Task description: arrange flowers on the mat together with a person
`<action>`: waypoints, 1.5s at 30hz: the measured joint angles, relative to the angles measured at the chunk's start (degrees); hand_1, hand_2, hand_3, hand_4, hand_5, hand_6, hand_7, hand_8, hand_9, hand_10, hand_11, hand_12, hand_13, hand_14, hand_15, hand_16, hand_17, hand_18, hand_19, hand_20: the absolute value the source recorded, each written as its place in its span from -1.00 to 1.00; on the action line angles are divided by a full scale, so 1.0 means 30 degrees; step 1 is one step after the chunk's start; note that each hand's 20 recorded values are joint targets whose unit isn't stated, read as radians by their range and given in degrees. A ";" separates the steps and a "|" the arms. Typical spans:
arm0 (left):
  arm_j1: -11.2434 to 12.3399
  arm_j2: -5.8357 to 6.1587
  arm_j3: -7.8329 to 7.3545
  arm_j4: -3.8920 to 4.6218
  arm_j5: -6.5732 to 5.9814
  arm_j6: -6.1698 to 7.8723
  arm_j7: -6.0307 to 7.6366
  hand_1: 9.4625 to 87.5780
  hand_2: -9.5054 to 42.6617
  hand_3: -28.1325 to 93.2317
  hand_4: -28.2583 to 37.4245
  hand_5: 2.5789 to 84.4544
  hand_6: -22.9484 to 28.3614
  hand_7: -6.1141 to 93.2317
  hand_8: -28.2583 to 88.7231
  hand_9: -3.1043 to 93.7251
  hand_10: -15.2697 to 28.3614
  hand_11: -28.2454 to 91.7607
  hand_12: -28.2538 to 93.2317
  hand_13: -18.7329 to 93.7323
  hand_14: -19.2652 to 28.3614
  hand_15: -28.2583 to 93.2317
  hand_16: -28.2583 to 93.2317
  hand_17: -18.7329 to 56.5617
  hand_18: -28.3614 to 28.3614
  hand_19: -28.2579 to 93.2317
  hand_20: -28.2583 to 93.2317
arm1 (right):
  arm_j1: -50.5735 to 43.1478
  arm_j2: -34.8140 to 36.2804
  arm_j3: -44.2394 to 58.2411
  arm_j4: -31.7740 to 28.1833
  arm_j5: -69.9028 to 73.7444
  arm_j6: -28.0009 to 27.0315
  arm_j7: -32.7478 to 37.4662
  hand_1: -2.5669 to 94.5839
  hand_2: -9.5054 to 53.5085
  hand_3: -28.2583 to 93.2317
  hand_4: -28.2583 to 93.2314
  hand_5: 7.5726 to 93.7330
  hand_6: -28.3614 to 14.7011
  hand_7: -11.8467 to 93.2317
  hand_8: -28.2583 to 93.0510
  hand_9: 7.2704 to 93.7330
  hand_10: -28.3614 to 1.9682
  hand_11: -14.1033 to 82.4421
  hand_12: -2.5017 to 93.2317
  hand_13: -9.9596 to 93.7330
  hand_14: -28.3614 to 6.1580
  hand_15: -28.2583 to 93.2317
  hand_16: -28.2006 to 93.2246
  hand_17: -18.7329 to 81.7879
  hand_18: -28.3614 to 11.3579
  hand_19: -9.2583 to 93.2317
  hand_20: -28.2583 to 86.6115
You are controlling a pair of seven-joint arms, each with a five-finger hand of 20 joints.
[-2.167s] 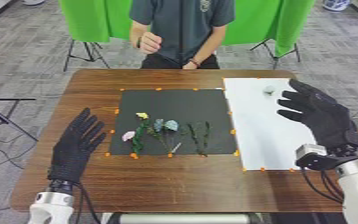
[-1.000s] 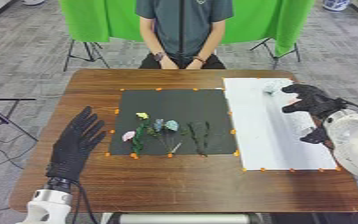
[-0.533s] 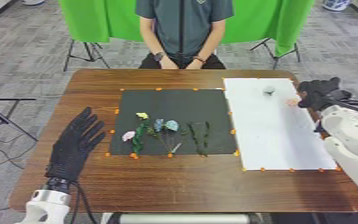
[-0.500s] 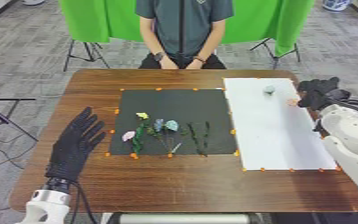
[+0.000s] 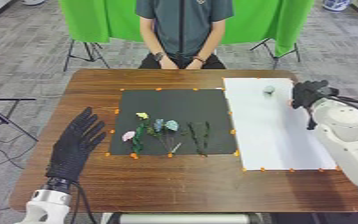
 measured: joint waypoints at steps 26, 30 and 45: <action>0.0103 0.0006 0.0046 -0.0008 -0.0034 -0.0002 -0.0030 -0.51 -0.84 0.56 -0.88 -0.43 -0.04 -0.51 -0.68 -0.55 0.13 -0.28 -0.25 -0.36 0.28 -0.32 -0.41 -0.80 0.69 0.09 -0.36 | 0.1682 -0.0852 -0.5129 -0.4325 0.6350 0.8165 -0.4359 0.12 -1.00 0.78 -1.00 0.54 0.47 0.09 -0.57 0.96 0.76 -0.43 0.07 0.69 0.46 0.36 0.10 -0.04 -0.35 0.60 0.23; 0.0052 0.0006 0.0152 0.0003 -0.0035 -0.0001 -0.0063 -0.51 -0.84 0.57 -0.88 -0.43 -0.04 -0.51 -0.68 -0.55 0.13 -0.28 -0.25 -0.36 0.27 -0.32 -0.41 -0.80 0.68 0.09 -0.36 | 0.3036 -0.3063 -0.6228 -0.3523 0.5887 0.5086 -0.4762 0.12 -1.00 0.79 -1.00 0.55 0.46 0.09 -0.57 0.97 0.75 -0.43 0.06 0.68 0.45 0.38 0.09 -0.05 -0.36 0.59 0.23; 0.0012 -0.0091 0.0161 0.0007 -0.0145 -0.0008 -0.0192 -0.52 -0.85 0.58 -0.89 -0.43 -0.04 -0.51 -0.68 -0.54 0.13 -0.27 -0.25 -0.36 0.26 -0.32 -0.41 -0.80 0.67 0.09 -0.36 | 0.2515 -0.4449 -0.6969 -0.3001 0.3408 0.4103 -0.5176 0.09 -1.00 0.77 -1.00 0.52 0.47 0.08 -0.56 0.95 0.71 -0.43 0.07 0.64 0.41 0.50 0.03 -0.07 -0.38 0.61 0.27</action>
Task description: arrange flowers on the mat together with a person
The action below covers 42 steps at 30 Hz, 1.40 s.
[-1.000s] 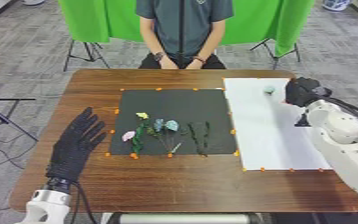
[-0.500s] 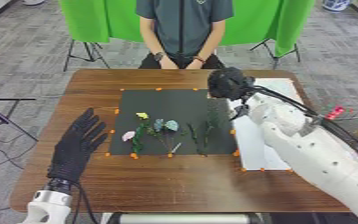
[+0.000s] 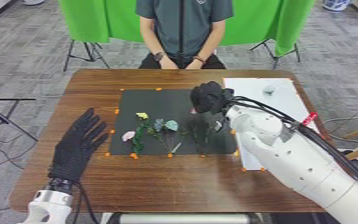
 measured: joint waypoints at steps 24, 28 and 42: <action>-0.0144 -0.0048 0.0079 0.0127 -0.0017 -0.0187 -0.0205 -0.51 -0.84 0.57 -0.88 -0.43 -0.04 -0.52 -0.67 -0.55 0.12 -0.28 -0.26 -0.36 0.26 -0.32 -0.41 -0.80 0.67 0.08 -0.36 | -0.1079 0.0711 0.0366 -0.0622 0.0354 0.0044 -0.0224 -0.35 -1.00 0.82 -1.00 0.28 0.45 -0.07 -0.84 0.47 0.24 0.11 -0.33 0.43 0.20 0.60 -0.10 -0.18 -0.50 0.59 0.32; -0.0183 -0.0049 0.0078 0.0141 -0.0016 -0.0250 -0.0267 -0.51 -0.83 0.57 -0.88 -0.43 -0.04 -0.52 -0.67 -0.55 0.12 -0.28 -0.26 -0.36 0.27 -0.33 -0.41 -0.80 0.68 0.08 -0.35 | -0.1440 0.0934 0.0904 -0.1230 0.0486 -0.0349 -0.0222 -0.40 -1.00 0.82 -1.00 0.19 0.39 -0.12 -0.84 0.40 0.19 0.13 -0.32 0.40 0.14 0.62 -0.10 -0.20 -0.54 0.59 0.33; -0.0166 0.0030 0.0026 0.0149 -0.0054 -0.0272 -0.0308 -0.51 -0.82 0.56 -0.87 -0.44 -0.04 -0.52 -0.67 -0.55 0.12 -0.28 -0.26 -0.36 0.27 -0.32 -0.41 -0.80 0.68 0.08 -0.35 | -0.1096 0.1250 0.0735 -0.1324 0.1614 0.0837 0.0703 -0.12 -1.00 0.56 -1.00 0.20 0.40 0.39 -0.37 0.40 0.24 0.54 -0.12 0.45 0.17 0.74 -0.09 -0.15 -0.48 0.61 0.31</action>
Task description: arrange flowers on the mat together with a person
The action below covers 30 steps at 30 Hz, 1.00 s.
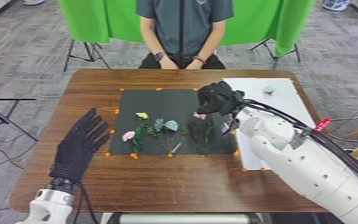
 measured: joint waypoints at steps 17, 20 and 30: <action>0.0003 0.0026 0.0012 0.0009 -0.0015 -0.0016 0.0005 -0.52 -0.79 0.55 -0.88 -0.43 -0.03 -0.52 -0.67 -0.54 0.15 -0.28 -0.26 -0.36 0.28 -0.32 -0.41 -0.81 0.69 0.09 -0.35 | 0.0206 -0.0449 -0.0317 0.0343 0.0618 -0.0133 -0.0065 -0.06 -1.00 0.80 -0.99 0.47 0.41 0.28 -0.37 0.61 0.31 0.43 0.05 0.57 0.19 0.75 -0.05 -0.10 -0.46 0.64 0.29; 0.0018 0.0030 0.0012 0.0008 -0.0019 -0.0016 0.0017 -0.52 -0.79 0.55 -0.88 -0.43 -0.03 -0.52 -0.67 -0.54 0.15 -0.28 -0.26 -0.36 0.29 -0.31 -0.41 -0.81 0.69 0.09 -0.35 | 0.0192 -0.0438 -0.0239 0.0342 0.0620 -0.0236 -0.0197 -0.07 -1.00 0.81 -0.96 0.53 0.39 0.17 -0.41 0.63 0.33 0.39 0.06 0.57 0.19 0.74 -0.05 -0.10 -0.47 0.64 0.29; 0.0027 0.0032 0.0011 0.0007 -0.0043 -0.0016 0.0018 -0.53 -0.78 0.55 -0.89 -0.43 -0.02 -0.53 -0.67 -0.54 0.16 -0.28 -0.26 -0.36 0.30 -0.31 -0.41 -0.81 0.70 0.09 -0.36 | 0.0116 -0.0436 0.0041 0.0307 0.0599 -0.0631 -0.0745 -0.07 -0.97 0.82 -0.92 0.57 0.41 0.03 -0.48 0.65 0.34 0.31 0.10 0.58 0.18 0.72 -0.05 -0.10 -0.47 0.63 0.30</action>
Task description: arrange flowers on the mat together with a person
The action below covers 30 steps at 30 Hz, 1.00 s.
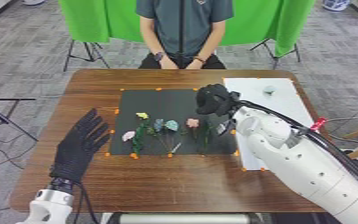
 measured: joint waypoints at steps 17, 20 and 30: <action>0.0044 -0.0001 -0.0032 -0.0015 -0.0010 0.0008 0.0034 -0.52 -0.76 0.54 -0.90 -0.42 -0.02 -0.53 -0.67 -0.53 0.17 -0.27 -0.25 -0.36 0.32 -0.30 -0.41 -0.82 0.71 0.10 -0.36 | -0.1425 0.0047 0.2443 -0.1851 0.1517 -0.1303 -0.0585 -0.45 -0.80 0.87 -0.95 -0.37 0.26 -0.23 -0.77 -0.36 0.12 -0.27 -0.44 -0.23 0.10 0.06 -0.22 -0.47 -0.59 0.17 0.06; 0.0121 -0.0017 -0.0076 -0.0049 -0.0009 0.0043 0.0141 -0.53 -0.78 0.55 -0.90 -0.42 -0.02 -0.53 -0.67 -0.54 0.17 -0.27 -0.25 -0.36 0.30 -0.30 -0.42 -0.81 0.71 0.10 -0.36 | -0.2733 0.0082 0.4491 -0.3400 0.3536 -0.2609 -0.0643 -0.56 -0.70 0.82 -0.95 -0.45 0.18 -0.36 -0.73 -0.46 0.03 -0.41 -0.42 -0.33 0.04 -0.17 -0.08 -0.57 -0.64 0.08 -0.02; 0.0854 0.0081 -0.0339 -0.0501 -0.0387 0.1309 0.1654 -0.55 -0.84 0.56 -0.98 -0.45 -0.05 -0.52 -0.67 -0.56 0.14 -0.30 -0.25 -0.38 0.27 -0.33 -0.41 -0.81 0.71 0.09 -0.37 | -0.9771 0.0692 1.3654 -0.9521 1.3399 -0.3045 0.0444 -0.68 -0.67 0.79 -0.93 -0.40 0.06 -0.57 -0.66 -0.41 -0.07 -0.57 -0.47 -0.31 -0.07 -0.40 0.01 -0.58 -0.67 -0.03 -0.07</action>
